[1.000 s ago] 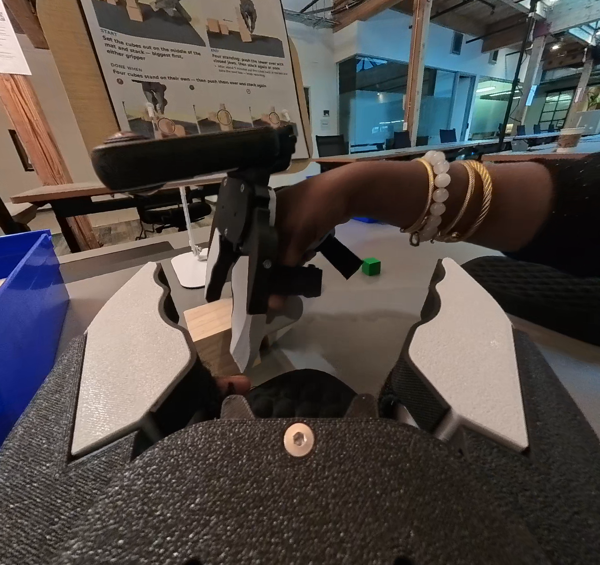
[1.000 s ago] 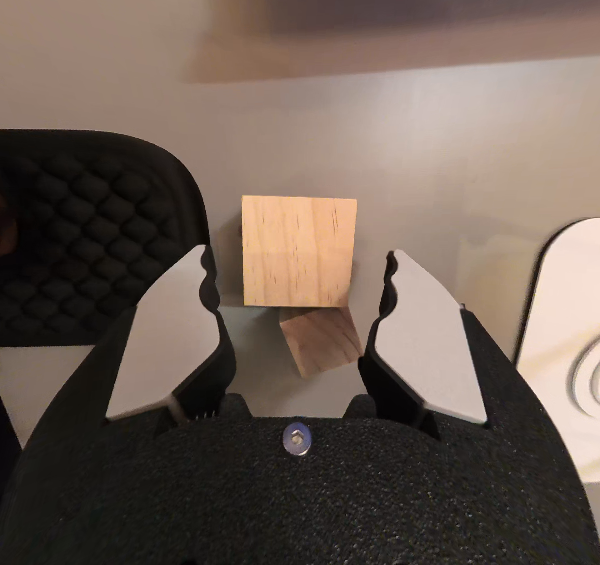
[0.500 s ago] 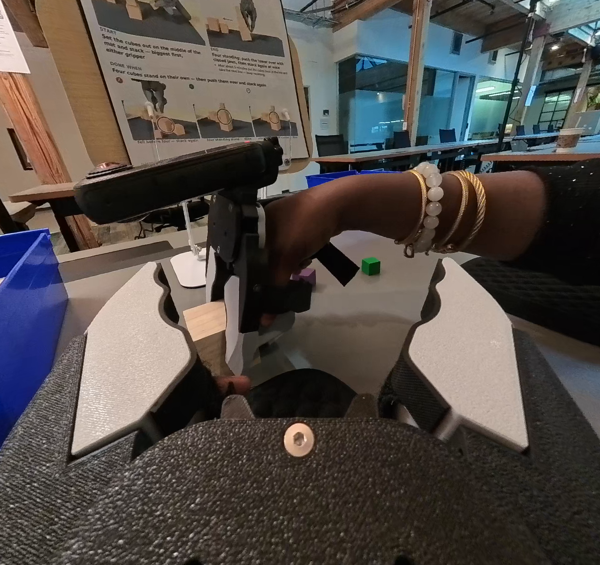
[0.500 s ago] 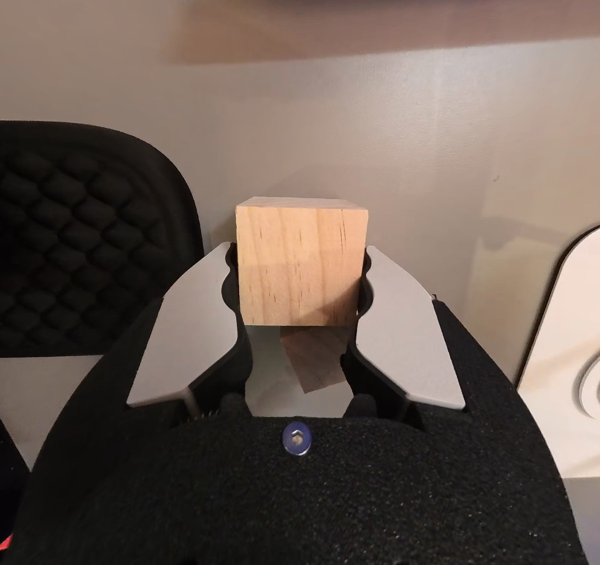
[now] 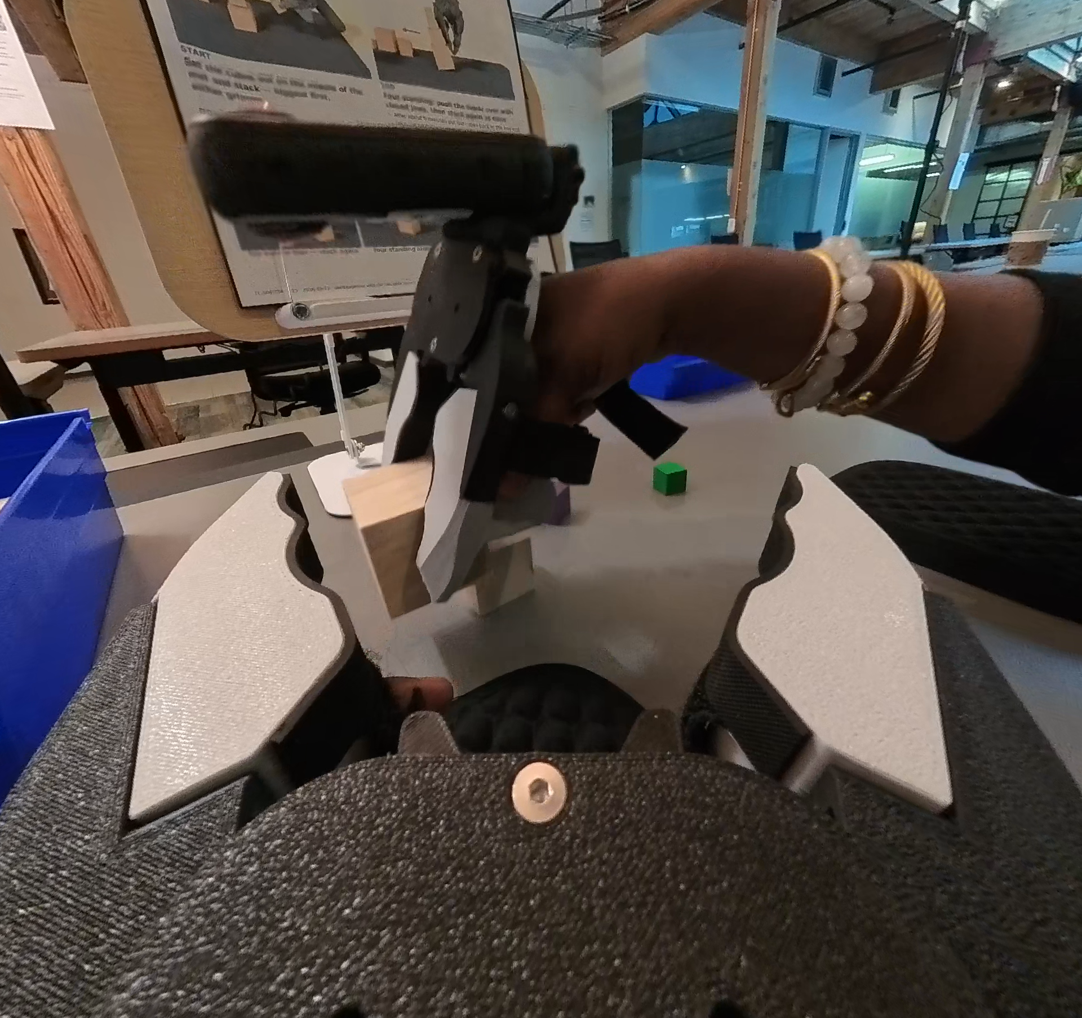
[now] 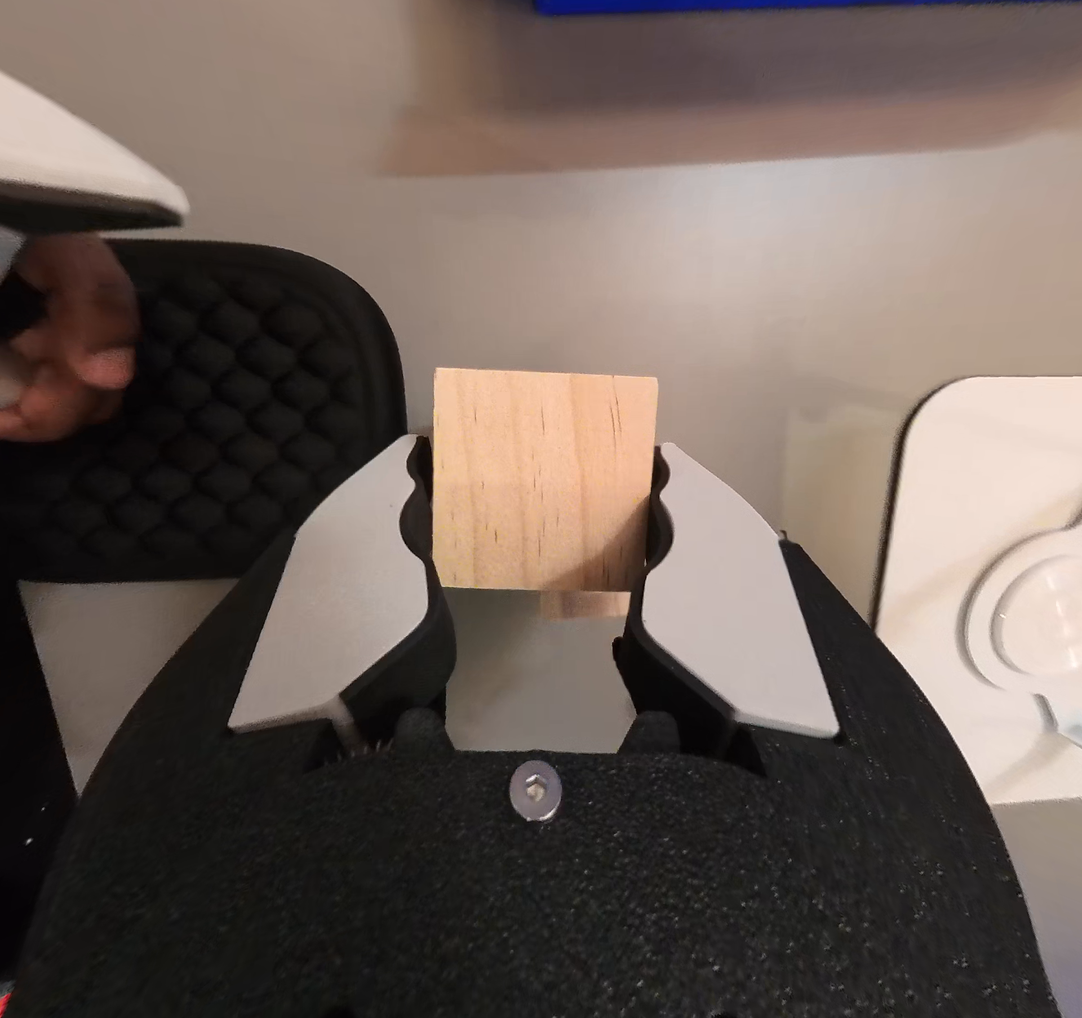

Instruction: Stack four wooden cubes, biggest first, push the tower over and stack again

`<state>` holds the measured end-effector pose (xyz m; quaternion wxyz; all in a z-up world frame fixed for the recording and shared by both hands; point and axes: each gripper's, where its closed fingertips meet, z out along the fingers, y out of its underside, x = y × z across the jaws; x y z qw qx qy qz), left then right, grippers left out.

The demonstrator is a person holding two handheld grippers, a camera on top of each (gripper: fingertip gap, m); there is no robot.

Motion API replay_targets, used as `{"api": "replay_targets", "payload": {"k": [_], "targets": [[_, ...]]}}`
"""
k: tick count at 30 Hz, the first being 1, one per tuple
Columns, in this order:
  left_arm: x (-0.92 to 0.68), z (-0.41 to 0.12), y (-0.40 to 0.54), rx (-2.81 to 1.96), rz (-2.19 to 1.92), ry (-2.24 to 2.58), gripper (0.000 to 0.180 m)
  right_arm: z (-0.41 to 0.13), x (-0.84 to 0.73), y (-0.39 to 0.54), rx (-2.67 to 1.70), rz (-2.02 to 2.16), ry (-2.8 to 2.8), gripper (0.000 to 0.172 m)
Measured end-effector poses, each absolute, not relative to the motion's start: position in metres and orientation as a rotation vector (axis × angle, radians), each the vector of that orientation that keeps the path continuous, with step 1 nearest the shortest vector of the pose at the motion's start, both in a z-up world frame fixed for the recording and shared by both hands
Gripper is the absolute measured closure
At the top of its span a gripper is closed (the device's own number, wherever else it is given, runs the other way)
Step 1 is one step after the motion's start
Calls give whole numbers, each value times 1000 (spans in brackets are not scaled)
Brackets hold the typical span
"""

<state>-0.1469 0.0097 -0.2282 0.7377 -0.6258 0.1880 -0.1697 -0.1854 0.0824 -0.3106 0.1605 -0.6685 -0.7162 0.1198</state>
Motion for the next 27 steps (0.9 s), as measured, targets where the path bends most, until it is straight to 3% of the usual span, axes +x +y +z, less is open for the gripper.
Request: {"api": "replay_targets", "payload": {"k": [15,27], "targets": [[-147,-229,10,-1379,-370,415,35,-263,-119,76,-1894,379,-1923,102],[-145,-230,10,-1384,-357,426,36,-307,-54,49,-1995,398,-1916,102]]}}
